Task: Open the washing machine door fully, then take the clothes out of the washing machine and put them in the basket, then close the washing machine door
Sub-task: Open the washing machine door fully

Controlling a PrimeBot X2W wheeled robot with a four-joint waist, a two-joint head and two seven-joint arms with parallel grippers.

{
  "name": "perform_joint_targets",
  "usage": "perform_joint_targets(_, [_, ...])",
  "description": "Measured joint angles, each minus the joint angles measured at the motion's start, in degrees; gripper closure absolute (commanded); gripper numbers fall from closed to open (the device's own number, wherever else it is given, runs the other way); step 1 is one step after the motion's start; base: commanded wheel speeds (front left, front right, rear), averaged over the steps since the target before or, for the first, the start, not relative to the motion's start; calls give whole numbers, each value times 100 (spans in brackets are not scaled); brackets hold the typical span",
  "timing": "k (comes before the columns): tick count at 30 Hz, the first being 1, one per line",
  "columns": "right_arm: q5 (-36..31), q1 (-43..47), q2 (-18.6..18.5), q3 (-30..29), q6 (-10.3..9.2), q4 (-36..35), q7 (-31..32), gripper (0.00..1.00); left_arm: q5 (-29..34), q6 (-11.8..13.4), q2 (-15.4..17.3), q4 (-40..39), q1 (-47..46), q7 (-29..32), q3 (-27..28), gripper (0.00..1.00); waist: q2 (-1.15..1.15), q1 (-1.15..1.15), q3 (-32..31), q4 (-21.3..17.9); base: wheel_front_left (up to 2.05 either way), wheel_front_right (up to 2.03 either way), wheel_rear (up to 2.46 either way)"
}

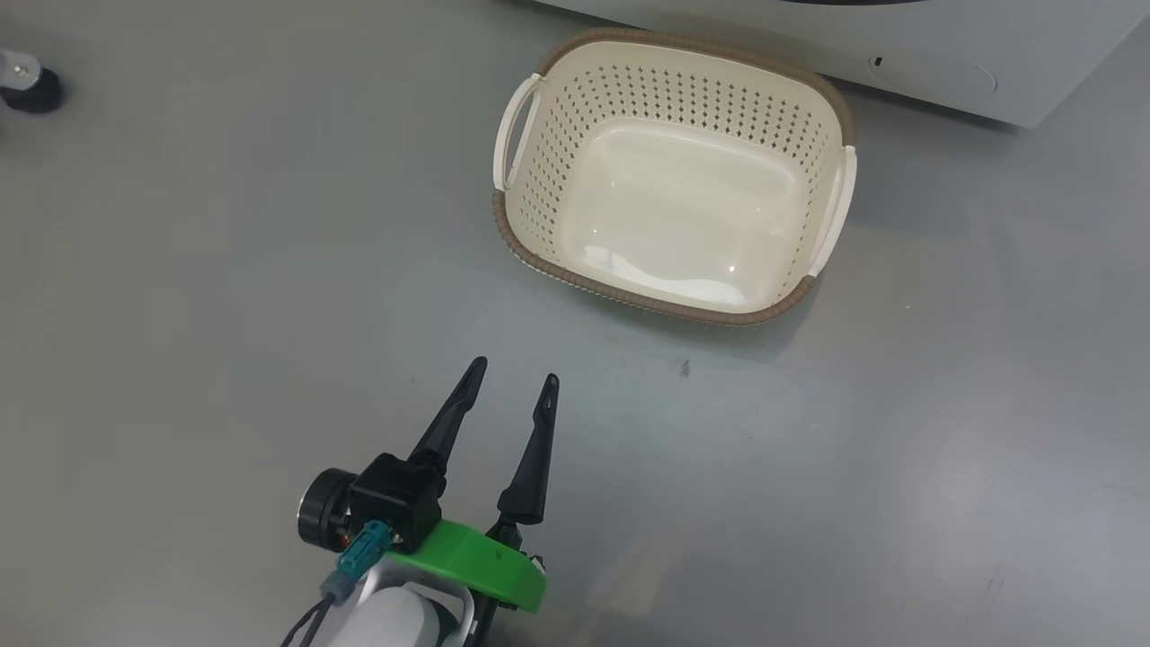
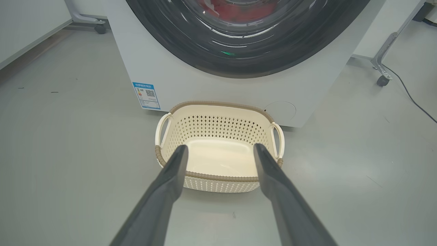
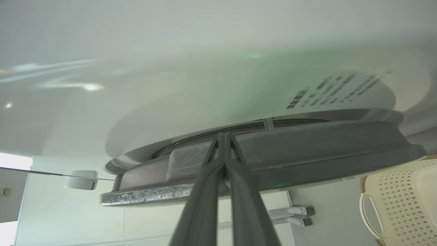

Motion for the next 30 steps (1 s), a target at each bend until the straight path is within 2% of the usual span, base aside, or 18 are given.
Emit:
perform_joint_targets(15, [5, -413, -216, 135, 0, 374, 267, 100, -2, 0, -5, -40, 5, 0, -22, 0, 0, 0, 6, 300, 0, 0, 0])
perform_joint_targets(30, [10, -633, -303, 293, 0, 775, 543, 100, -2, 0, -5, -80, 13, 0, 4, 0, 0, -1, -57, 360, 0, 0, 0])
